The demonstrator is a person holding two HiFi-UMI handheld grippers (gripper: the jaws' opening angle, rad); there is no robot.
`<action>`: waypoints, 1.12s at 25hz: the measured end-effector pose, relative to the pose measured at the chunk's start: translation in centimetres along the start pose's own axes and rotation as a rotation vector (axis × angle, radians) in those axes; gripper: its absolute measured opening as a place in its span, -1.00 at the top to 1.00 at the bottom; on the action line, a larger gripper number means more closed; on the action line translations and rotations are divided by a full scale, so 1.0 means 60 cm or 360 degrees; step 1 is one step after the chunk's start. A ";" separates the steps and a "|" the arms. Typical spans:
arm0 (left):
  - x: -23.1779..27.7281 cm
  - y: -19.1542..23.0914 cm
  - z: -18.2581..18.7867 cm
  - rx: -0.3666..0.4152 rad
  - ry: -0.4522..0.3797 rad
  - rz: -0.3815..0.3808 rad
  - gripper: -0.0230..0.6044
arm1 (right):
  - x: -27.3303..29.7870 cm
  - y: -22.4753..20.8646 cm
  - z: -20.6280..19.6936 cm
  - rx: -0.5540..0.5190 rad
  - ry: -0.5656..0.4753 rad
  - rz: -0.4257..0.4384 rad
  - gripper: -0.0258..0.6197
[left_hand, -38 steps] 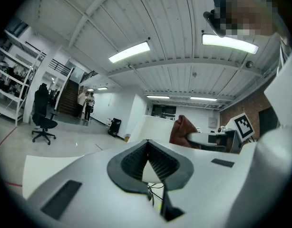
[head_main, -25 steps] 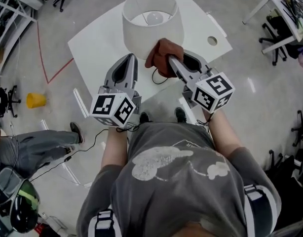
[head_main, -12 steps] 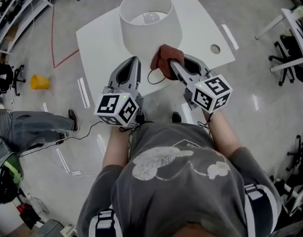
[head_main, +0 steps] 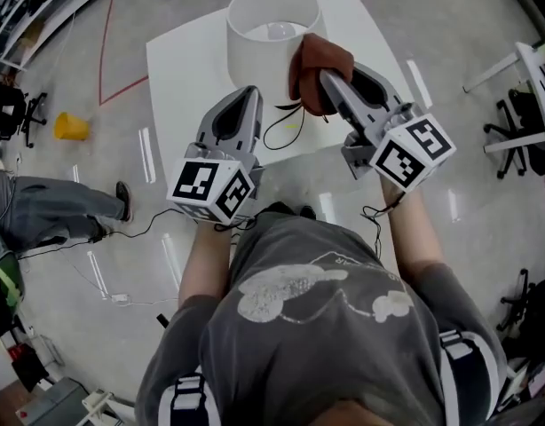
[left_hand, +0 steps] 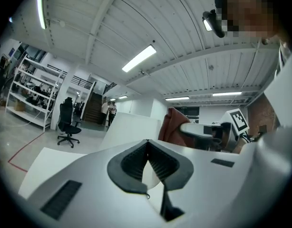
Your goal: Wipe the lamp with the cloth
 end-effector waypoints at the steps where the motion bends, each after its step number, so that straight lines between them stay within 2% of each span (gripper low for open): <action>1: 0.004 0.006 0.006 0.0008 -0.0006 -0.0015 0.90 | 0.010 -0.003 0.002 -0.0014 -0.0010 -0.0015 0.64; 8: 0.035 0.045 0.024 -0.0019 -0.0031 -0.0078 0.90 | 0.052 -0.037 0.004 -0.0138 0.0012 -0.0190 0.64; 15: 0.044 0.065 0.009 -0.0099 0.0024 -0.0152 0.90 | 0.035 -0.067 -0.010 -0.0077 0.0042 -0.0403 0.64; 19: 0.039 0.082 -0.009 -0.0153 0.0049 -0.0143 0.90 | 0.018 -0.081 -0.029 -0.0036 0.0068 -0.0479 0.64; 22: 0.039 0.094 -0.020 -0.0133 0.0050 -0.0129 0.90 | 0.010 -0.096 -0.048 -0.0017 0.0081 -0.0501 0.64; 28: 0.030 0.091 -0.057 -0.0102 0.0097 -0.0011 0.90 | -0.009 -0.145 -0.095 0.0091 0.0167 -0.0494 0.64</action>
Point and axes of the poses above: the fingertips, and each gripper's own axes: x forward along the fingers, y to its left, z out of its top, the point moved 9 cm from there along -x, backward along the fingers, and after that the axes turned 12 degrees about -y, right-handed, at the moved point
